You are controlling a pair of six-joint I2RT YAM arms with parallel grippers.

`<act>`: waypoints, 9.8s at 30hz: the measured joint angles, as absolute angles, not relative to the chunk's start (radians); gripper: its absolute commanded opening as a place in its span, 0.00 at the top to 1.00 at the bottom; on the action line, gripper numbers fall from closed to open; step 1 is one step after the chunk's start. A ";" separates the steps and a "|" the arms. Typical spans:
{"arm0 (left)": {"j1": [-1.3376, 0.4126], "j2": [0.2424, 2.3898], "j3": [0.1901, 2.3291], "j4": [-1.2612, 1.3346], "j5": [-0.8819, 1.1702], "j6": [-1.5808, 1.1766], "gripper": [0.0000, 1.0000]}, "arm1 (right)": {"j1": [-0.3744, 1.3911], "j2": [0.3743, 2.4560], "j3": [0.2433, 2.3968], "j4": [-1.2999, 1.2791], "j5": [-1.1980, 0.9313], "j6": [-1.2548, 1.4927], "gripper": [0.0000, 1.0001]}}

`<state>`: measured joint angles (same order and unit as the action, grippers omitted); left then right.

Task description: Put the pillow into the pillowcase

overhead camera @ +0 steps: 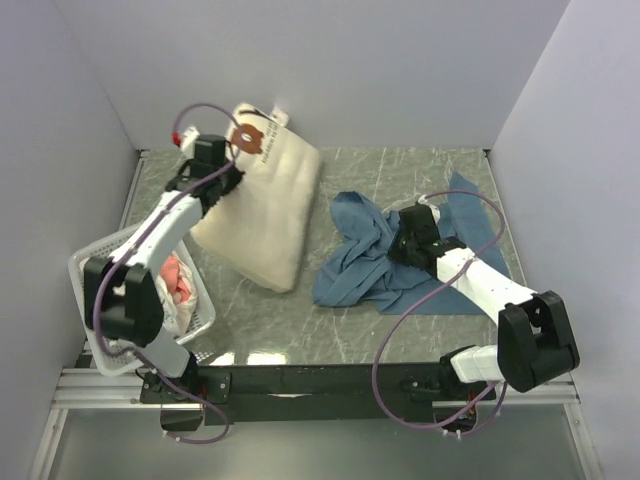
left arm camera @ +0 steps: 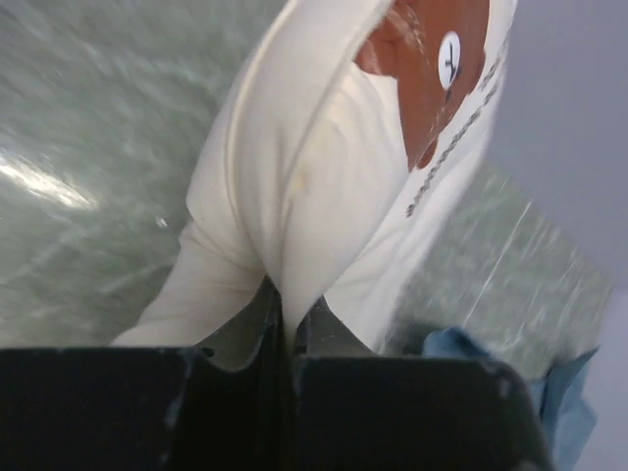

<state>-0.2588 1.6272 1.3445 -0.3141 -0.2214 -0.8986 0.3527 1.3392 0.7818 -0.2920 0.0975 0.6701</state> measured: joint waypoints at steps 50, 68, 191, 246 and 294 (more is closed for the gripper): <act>-0.348 1.370 1.120 -0.132 -0.370 -1.226 0.99 | 0.543 1.699 1.256 -0.578 0.160 0.470 0.95; -0.466 1.252 0.857 0.160 -0.706 -1.461 0.82 | 0.545 1.681 1.349 -0.647 0.073 0.470 1.00; -0.658 1.443 0.957 -0.263 0.117 -0.791 0.99 | 0.545 1.314 1.104 -0.566 0.106 0.503 1.00; -0.632 2.038 1.524 -0.231 0.477 -0.908 0.87 | 0.960 1.326 0.978 -0.501 0.110 0.528 0.90; -0.418 1.703 0.913 0.164 0.160 -0.844 0.99 | 1.010 1.442 0.921 -0.536 0.303 0.657 0.64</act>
<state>-0.4175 1.7027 0.9134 0.1642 0.1596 -0.8436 1.0103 1.4422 0.9207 -0.5362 0.3027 0.6571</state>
